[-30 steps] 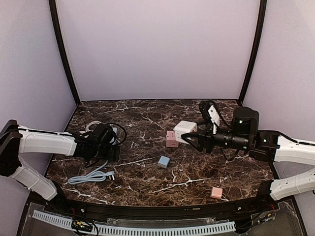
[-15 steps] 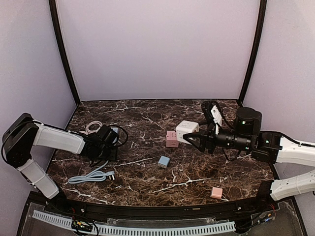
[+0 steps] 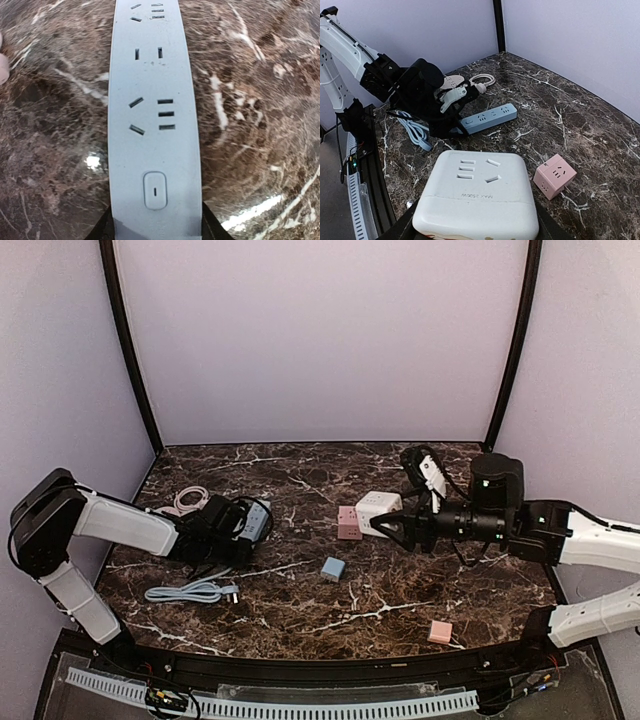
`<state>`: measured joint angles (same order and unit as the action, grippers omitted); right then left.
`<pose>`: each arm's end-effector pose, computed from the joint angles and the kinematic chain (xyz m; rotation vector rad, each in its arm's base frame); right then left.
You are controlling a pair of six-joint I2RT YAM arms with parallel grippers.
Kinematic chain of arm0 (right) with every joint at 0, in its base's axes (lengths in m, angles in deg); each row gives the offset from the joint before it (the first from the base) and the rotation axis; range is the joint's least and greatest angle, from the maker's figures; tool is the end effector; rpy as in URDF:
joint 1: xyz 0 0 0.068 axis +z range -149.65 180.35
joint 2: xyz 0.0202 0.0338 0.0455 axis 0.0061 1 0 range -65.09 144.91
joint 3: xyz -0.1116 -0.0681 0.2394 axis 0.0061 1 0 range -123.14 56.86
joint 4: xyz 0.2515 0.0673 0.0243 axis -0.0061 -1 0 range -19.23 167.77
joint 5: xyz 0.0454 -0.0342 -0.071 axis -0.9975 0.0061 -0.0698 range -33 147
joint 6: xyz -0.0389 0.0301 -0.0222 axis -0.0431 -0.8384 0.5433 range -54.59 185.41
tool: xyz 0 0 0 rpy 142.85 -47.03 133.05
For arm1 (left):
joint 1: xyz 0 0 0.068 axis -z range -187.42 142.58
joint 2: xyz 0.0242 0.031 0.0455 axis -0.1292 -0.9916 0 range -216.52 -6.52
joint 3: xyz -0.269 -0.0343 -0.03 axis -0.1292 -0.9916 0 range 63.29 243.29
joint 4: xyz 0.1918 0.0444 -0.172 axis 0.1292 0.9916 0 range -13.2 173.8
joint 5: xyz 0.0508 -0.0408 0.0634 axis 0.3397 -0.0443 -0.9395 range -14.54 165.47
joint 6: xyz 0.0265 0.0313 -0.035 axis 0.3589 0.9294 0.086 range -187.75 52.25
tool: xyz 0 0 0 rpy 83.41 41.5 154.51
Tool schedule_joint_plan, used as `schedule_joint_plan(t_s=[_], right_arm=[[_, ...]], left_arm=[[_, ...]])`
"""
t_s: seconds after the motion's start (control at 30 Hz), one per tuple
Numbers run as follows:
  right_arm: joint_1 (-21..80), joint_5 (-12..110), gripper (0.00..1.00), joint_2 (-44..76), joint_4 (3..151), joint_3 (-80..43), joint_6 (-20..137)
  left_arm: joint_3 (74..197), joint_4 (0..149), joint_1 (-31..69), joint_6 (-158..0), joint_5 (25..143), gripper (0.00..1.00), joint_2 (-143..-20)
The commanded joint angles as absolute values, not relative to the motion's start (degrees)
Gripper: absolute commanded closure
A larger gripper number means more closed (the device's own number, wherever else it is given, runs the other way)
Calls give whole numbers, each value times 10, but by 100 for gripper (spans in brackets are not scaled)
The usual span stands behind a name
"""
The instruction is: Insert the plug
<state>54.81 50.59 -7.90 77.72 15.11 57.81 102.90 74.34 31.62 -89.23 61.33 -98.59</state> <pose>0.1331 0.1932 0.2987 -0.8412 1.7347 0.8477 0.2355 -0.1797 0.1366 0.2609 2.4022 -0.1844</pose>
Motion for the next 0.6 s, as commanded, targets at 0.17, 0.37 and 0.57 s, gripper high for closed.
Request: schedule_joint_plan(t_s=[0.17,0.37,0.57], right_arm=[[553,541,100,-34,641,53,533],[554,541,100,-27,601,33,496],[554,516,100,19,524,-29,501]], left_arm=[[1027,729,415,-839,703,71,-977],[1028,738,457,-833,727,73,-956],[1038,738,490,-828,729,72,-963]])
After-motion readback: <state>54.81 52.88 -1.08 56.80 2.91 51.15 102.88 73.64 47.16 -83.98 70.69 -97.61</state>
